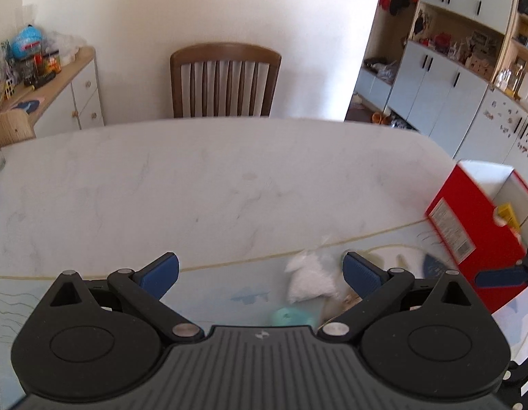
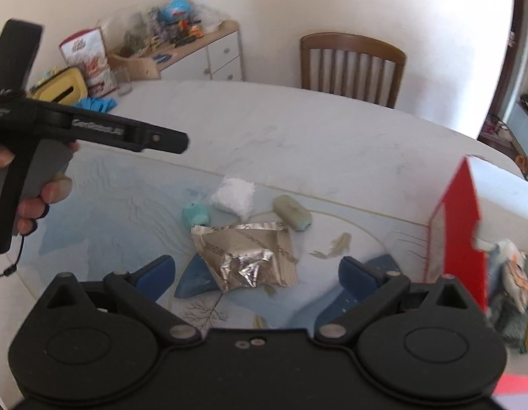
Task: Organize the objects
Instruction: 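Grasp the silver foil packet with the right tool while the left tool grasps the teal ball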
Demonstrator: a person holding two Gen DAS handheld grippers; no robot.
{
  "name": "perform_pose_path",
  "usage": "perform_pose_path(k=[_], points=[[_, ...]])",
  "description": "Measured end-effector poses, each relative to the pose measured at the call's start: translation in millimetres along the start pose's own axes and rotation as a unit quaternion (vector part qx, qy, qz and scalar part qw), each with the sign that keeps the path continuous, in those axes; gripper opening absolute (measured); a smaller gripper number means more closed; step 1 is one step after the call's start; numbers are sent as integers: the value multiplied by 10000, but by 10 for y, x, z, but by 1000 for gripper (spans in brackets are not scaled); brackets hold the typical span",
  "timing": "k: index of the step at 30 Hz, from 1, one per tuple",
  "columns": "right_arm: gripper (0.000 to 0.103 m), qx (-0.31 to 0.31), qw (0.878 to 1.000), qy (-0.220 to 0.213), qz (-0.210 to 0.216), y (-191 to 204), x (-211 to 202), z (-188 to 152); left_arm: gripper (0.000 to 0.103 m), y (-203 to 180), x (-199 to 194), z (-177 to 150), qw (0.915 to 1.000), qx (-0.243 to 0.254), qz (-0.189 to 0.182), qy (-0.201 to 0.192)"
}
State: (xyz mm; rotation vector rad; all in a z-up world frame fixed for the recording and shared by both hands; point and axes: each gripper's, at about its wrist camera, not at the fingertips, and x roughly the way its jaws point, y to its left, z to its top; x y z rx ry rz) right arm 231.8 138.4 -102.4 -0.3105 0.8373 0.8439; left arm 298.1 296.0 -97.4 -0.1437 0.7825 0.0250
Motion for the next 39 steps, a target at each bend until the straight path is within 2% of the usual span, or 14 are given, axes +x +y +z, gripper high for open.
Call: perform_pose_path(k=[4, 12, 16, 22, 24, 26, 31, 39], points=[[101, -104, 9998, 134, 91, 45, 232, 24, 103, -3, 157, -117, 9996, 115, -172, 167], [101, -185, 9992, 347, 108, 61, 549, 16, 103, -51, 367, -276, 9985, 9, -362, 419], [99, -318, 9985, 417, 125, 98, 654, 6, 103, -113, 442, -347, 9985, 117, -329, 418], [95, -584, 9972, 425, 171, 214, 754, -9, 101, -107, 486, -427, 9987, 10, -369, 356], [92, -641, 9968, 438, 189, 249, 782, -17, 95, -113, 491, -443, 9987, 34, -380, 334], [91, -681, 9966, 440, 162, 267, 806, -21, 81, -130, 500, -455, 9987, 95, -368, 345], [87, -756, 9962, 400, 141, 281, 817, -30, 66, -150, 493, -484, 9986, 157, -387, 322], [68, -954, 9949, 328, -71, 289, 817, -31, 38, -203, 493, -508, 9981, 233, -445, 347]])
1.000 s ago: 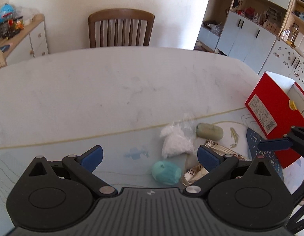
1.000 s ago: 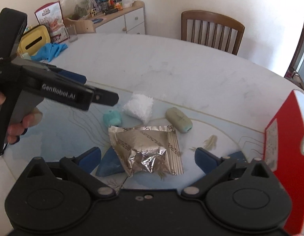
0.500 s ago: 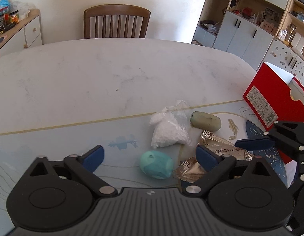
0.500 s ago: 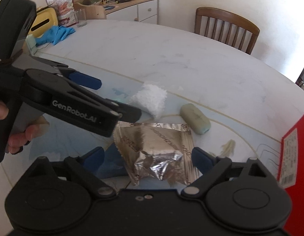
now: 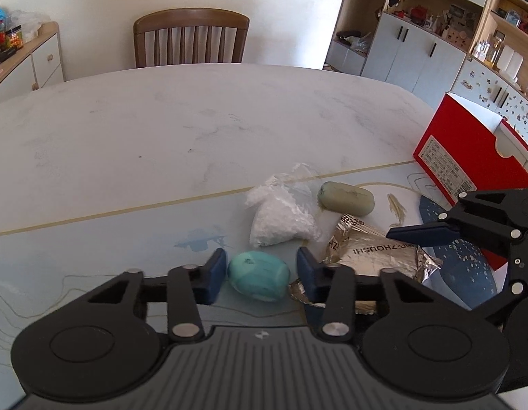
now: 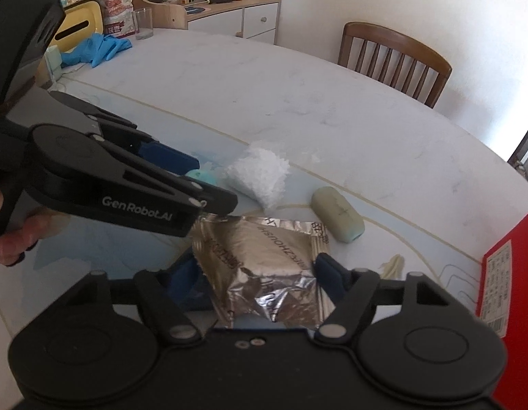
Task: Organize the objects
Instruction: 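Grasp the silver foil packet with the right tool while the left tool grasps the teal ball, then carry the foil packet and teal ball over the red box with both tools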
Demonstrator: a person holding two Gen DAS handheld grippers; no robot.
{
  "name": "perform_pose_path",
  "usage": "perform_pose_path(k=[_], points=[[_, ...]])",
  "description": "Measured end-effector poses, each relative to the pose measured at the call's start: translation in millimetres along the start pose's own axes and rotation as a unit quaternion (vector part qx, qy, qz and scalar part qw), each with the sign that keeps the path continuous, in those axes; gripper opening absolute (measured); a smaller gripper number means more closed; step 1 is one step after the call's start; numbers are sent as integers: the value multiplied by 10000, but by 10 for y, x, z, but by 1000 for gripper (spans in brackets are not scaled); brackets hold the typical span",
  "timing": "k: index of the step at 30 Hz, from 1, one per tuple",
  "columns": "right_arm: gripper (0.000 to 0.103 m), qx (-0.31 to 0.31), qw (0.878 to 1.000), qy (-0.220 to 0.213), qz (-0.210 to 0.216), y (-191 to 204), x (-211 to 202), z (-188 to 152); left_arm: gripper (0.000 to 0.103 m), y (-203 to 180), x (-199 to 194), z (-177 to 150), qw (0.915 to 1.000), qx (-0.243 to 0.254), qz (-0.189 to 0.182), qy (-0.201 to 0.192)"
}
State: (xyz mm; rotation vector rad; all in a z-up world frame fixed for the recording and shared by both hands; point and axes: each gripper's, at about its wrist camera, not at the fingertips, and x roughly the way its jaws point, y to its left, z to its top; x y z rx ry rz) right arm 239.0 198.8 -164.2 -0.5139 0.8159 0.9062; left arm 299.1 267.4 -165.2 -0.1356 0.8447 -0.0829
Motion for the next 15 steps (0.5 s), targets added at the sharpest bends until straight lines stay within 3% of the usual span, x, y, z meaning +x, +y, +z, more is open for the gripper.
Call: perform_pose_path(k=[9, 15], points=[[49, -12, 9999, 13, -100, -1, -48, -14, 38, 29, -53, 6, 9999, -132, -32, -16], [46, 184, 9998, 58, -77, -44, -155, -79, 38, 59, -157, 4, 9998, -211, -3, -28]])
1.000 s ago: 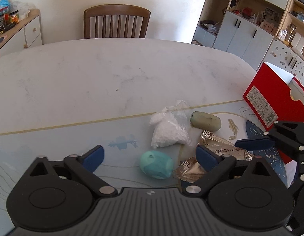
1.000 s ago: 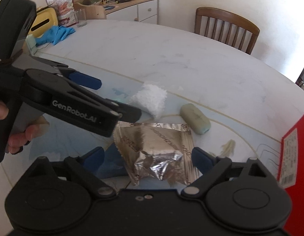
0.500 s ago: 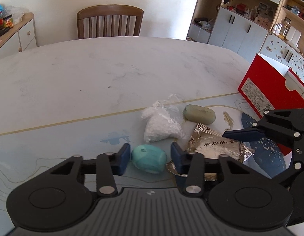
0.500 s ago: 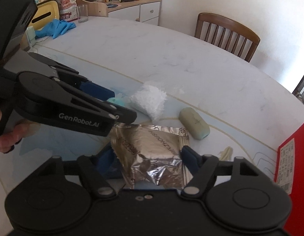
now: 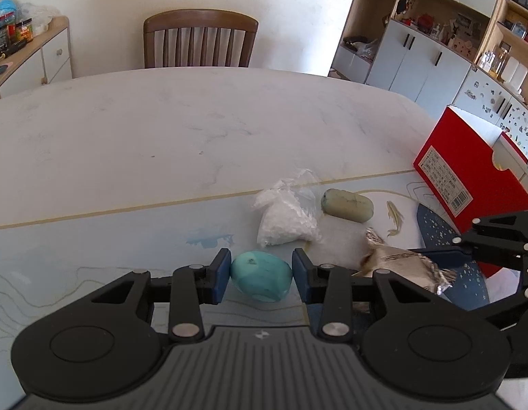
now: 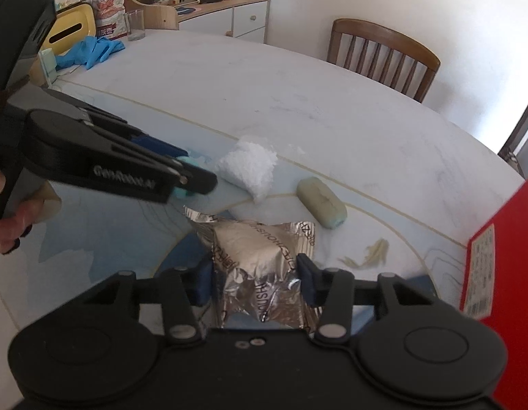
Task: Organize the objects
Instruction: 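Carry the foil packet and teal ball over the red box with both tools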
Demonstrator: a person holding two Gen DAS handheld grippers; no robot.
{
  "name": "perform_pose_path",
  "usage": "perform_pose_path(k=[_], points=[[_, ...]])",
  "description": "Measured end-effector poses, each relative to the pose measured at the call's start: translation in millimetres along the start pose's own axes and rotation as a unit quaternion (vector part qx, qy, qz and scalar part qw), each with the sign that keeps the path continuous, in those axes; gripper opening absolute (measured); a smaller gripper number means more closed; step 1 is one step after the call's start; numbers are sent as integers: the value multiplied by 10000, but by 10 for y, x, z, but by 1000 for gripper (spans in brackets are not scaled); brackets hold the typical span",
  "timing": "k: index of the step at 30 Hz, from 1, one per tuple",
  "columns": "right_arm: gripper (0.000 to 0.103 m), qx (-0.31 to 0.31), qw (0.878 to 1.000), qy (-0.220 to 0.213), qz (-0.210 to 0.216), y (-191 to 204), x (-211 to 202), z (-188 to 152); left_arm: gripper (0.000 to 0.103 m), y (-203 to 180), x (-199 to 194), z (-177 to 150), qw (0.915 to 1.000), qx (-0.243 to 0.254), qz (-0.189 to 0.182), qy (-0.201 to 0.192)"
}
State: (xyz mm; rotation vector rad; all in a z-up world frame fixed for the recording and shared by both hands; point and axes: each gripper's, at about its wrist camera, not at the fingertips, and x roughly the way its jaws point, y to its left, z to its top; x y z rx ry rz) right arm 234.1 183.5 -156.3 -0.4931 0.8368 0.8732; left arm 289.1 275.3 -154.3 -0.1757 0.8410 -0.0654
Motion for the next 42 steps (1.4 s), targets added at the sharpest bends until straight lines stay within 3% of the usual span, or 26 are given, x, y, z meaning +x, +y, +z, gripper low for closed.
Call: perform_pose_path(k=[16, 32, 42], points=[[46, 1297, 9910, -90, 317, -424, -762, -176, 38, -373, -436, 69, 9999, 6, -146, -58], [46, 1619, 9861, -359, 79, -935, -1562, -279, 38, -1403, -757, 403, 9955, 626, -639, -297], [46, 1750, 9824, -624, -180, -1456, -1876, -442, 38, -2093, -704, 611, 9901, 1066, -809, -414]])
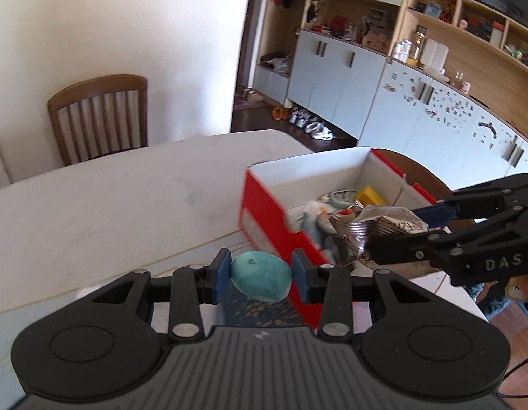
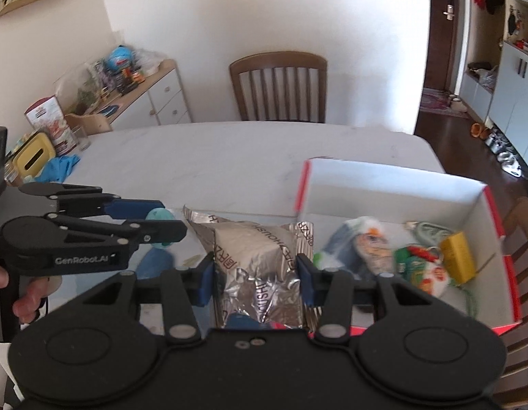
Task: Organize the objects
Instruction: 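Carry the foil packet and teal ball over the red box with both tools, then lower into the box and open both tools to drop packet and ball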
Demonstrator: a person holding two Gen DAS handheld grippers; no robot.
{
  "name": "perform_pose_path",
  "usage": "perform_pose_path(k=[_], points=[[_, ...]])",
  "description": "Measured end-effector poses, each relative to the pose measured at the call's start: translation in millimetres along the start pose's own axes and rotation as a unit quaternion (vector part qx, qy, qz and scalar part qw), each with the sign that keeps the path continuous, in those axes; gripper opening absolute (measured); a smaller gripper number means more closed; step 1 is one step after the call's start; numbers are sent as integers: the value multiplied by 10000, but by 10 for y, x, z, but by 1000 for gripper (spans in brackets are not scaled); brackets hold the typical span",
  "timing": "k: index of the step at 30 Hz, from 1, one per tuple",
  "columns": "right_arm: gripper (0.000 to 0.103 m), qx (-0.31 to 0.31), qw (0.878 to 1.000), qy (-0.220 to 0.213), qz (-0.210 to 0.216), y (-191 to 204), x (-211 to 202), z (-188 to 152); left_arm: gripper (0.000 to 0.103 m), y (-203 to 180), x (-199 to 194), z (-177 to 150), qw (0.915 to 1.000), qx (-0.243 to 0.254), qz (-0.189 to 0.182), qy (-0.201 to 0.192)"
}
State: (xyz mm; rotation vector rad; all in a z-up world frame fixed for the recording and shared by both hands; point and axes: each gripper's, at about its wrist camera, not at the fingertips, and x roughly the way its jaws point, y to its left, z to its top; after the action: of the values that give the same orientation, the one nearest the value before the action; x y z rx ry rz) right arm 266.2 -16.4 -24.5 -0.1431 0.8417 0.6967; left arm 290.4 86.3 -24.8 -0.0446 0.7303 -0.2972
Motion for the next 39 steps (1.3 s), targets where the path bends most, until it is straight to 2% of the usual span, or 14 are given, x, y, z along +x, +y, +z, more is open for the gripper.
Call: perform_pose_path(k=[5, 14, 19, 24, 31, 39], points=[[46, 104, 9998, -51, -180, -351, -72, 12, 38, -320, 194, 163, 9998, 190, -109, 40], [46, 593, 9955, -93, -732, -1271, -118, 57, 38, -803, 684, 387, 9985, 455, -222, 230], [46, 705, 9940, -49, -841, -1609, -81, -18, 38, -992, 1003, 579, 9977, 577, -185, 305], [46, 488, 9958, 47, -773, -1629, -21, -141, 38, -1083, 1344, 797, 9974, 602, -102, 377], [46, -184, 9960, 230, -843, -1456, 195, -260, 38, -1260, 1887, 998, 9954, 761, -77, 581], [47, -613, 9935, 447, -848, -1367, 472, -344, 38, -1367, 2401, 1002, 9903, 903, -101, 1053]])
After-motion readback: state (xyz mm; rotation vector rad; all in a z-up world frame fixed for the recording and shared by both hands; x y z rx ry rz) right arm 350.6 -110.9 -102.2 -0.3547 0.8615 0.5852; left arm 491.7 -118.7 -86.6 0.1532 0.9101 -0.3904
